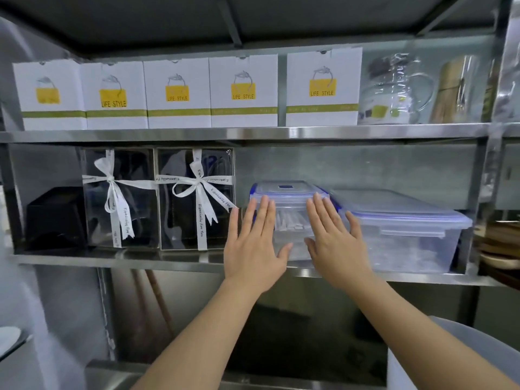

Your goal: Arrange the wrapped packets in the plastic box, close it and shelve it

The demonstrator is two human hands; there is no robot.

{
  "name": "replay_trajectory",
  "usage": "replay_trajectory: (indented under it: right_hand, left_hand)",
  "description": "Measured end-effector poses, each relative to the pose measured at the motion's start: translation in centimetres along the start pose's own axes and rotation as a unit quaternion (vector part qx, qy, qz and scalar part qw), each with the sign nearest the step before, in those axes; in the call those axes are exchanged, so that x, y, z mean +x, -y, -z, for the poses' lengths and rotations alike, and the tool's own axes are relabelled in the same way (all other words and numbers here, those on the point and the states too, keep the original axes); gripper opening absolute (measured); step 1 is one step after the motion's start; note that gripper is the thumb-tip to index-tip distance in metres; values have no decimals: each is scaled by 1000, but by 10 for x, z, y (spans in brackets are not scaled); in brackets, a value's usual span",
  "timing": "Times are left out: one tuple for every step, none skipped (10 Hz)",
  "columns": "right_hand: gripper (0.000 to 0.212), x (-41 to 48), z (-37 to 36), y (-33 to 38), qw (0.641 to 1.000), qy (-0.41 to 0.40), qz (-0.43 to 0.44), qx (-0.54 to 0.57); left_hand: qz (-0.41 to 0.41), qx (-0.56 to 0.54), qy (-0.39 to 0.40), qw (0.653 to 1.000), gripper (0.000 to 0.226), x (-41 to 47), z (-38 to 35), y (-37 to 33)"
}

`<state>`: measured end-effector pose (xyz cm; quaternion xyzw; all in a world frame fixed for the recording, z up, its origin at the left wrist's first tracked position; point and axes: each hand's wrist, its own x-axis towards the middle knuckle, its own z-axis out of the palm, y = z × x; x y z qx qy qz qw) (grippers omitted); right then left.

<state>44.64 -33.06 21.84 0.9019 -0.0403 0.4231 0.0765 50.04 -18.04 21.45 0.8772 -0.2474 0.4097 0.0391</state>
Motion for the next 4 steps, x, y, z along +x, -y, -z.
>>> replay_trajectory:
  right_hand:
    - [68,10,8,2,993,115,-13,-7]
    - [71,23,11,5,987,157,-20,-23]
    - [73,30,12,8,981,188,-26,-27]
    - [74,27,18,5,982,187,-17,-31]
  left_hand:
    - [22,11,57,998,80,10,6,1]
    - [32,15,98,995,82,21,10,1]
    - [38,17,137,990,83,26,14,-2]
    - [39,7,122,992,79,25,23,-2]
